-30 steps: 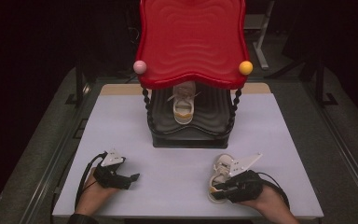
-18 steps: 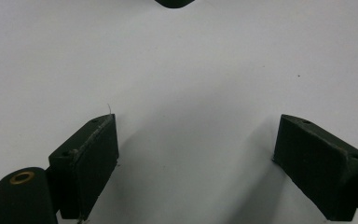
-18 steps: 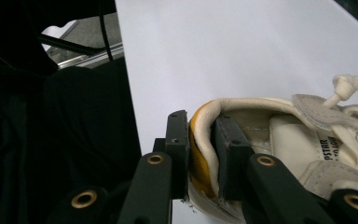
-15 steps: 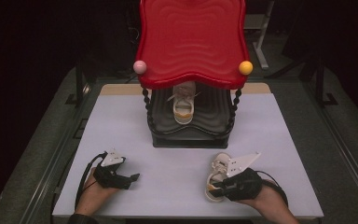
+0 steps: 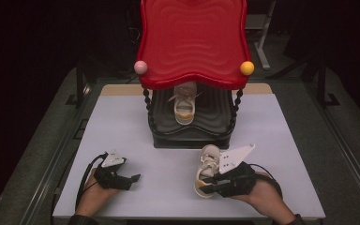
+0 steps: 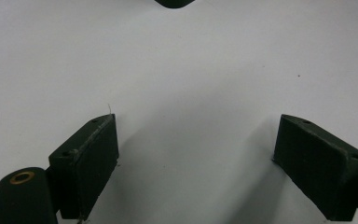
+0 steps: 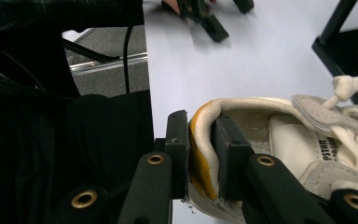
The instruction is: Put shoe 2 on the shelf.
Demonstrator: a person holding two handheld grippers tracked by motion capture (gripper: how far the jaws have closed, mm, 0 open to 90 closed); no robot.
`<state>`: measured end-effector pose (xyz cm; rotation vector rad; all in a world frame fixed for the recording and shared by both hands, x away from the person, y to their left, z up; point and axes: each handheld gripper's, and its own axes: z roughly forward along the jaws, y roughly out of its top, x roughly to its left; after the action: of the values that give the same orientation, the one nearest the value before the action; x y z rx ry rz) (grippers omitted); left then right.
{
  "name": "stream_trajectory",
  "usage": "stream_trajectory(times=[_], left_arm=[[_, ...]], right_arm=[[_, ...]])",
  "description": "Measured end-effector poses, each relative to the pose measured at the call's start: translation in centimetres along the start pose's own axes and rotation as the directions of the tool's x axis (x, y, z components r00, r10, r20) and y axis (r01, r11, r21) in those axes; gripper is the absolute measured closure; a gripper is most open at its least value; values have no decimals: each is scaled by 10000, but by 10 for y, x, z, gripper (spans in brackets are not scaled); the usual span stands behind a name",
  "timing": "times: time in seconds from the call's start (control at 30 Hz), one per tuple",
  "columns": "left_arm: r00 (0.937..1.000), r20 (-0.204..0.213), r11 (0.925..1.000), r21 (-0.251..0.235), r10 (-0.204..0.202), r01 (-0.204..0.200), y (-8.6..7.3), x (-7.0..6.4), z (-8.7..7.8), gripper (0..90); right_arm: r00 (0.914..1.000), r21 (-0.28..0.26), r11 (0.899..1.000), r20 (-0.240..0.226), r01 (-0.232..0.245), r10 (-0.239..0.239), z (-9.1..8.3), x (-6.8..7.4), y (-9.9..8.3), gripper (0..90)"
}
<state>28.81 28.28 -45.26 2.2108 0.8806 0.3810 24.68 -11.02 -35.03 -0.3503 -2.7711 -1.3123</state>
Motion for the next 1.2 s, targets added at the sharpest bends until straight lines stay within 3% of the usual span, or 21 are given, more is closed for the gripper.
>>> stream_trajectory(times=[0.23, 0.6, 1.2], left_arm=[[10000, -6, 10000, -6, 6, -6, 0, 0, 0, 128], [10000, -5, 10000, -9, 2, -2, 0, 0, 0, 128], [10000, -4, 10000, -18, -9, 9, 0, 0, 0, 128]], right_arm=[[9994, -50, 9994, -35, 339, -339, -12, -2, 22, 771], [9940, 144, 9947, 394, 1018, -1023, -28, -12, 54, 770], [9839, 602, 9890, 1099, 1351, -1411, -41, -59, 82, 770]])
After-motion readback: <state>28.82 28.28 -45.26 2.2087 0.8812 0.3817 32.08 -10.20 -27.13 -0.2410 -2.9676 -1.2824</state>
